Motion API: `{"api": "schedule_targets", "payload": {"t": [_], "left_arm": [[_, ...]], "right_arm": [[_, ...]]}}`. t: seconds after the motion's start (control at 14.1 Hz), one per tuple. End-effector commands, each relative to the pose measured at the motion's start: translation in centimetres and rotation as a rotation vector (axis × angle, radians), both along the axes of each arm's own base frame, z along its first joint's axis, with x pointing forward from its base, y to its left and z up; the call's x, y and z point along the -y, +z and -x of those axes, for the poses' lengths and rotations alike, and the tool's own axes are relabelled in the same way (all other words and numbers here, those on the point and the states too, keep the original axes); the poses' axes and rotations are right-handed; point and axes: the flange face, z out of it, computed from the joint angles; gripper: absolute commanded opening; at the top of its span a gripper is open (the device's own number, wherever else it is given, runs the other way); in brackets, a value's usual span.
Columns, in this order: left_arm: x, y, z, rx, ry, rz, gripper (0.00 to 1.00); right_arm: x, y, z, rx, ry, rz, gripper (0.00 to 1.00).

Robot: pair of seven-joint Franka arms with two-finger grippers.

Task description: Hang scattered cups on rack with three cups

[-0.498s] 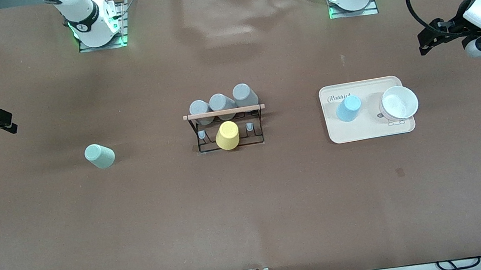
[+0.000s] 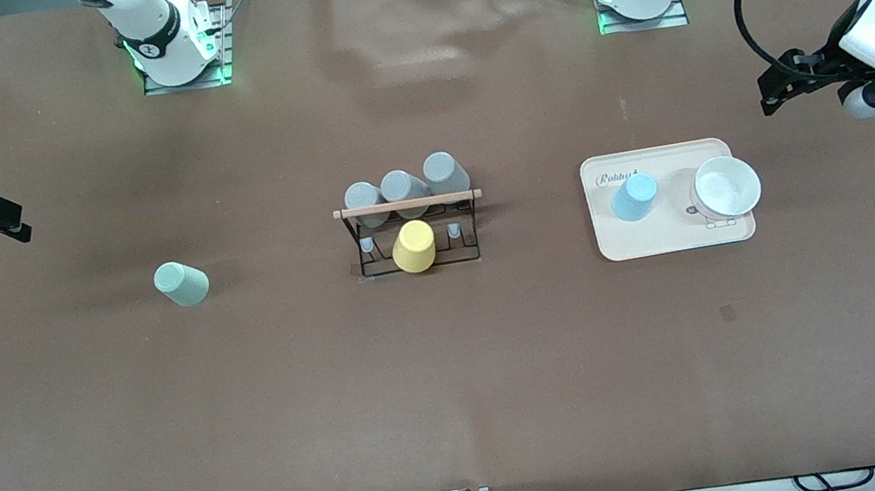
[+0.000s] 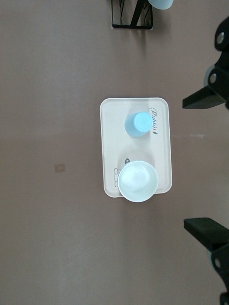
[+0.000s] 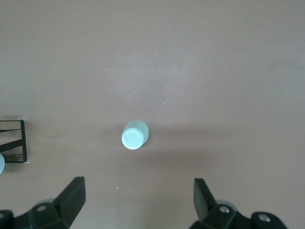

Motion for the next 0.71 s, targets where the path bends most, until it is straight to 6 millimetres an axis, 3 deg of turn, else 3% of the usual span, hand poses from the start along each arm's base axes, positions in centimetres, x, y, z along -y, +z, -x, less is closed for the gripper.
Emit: {"api": "schedule_targets", "payload": {"t": [0.0,0.64], "left_arm": [[-1.1,0.8,0.2,-0.007,-0.002,-0.010,1.00],[0.1,0.9,0.4,-0.007,-0.022,-0.011,1.00]], "right_arm": [[0.2,0.9,0.6,0.001,0.011,0.011,1.00],[-0.2,0.9,0.6,0.001,0.014,0.011,1.00]]}}
